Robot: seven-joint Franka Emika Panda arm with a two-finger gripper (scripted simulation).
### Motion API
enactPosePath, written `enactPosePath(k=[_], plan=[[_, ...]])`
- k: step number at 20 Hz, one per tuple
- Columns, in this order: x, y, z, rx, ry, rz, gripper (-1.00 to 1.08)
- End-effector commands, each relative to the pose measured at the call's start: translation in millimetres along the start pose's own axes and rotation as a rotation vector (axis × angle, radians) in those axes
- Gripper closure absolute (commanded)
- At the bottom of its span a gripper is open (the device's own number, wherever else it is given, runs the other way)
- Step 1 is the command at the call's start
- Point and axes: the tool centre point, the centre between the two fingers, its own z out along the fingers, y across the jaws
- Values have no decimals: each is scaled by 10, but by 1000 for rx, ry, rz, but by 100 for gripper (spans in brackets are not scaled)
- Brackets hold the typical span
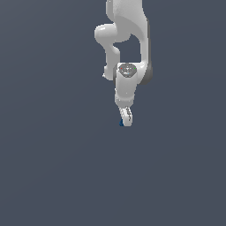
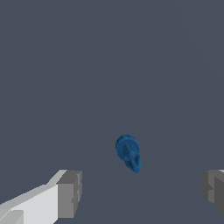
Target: Pick up the object and move it to a goal position.
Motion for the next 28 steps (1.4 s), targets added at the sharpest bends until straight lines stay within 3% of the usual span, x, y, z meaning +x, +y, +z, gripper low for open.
enactPosePath(k=[1, 14, 15, 28], plan=[[0, 5, 56, -1, 0, 1, -92], [0, 9, 477, -1, 0, 5, -92], [0, 9, 477, -1, 0, 5, 108], [13, 12, 456, -1, 0, 5, 108]])
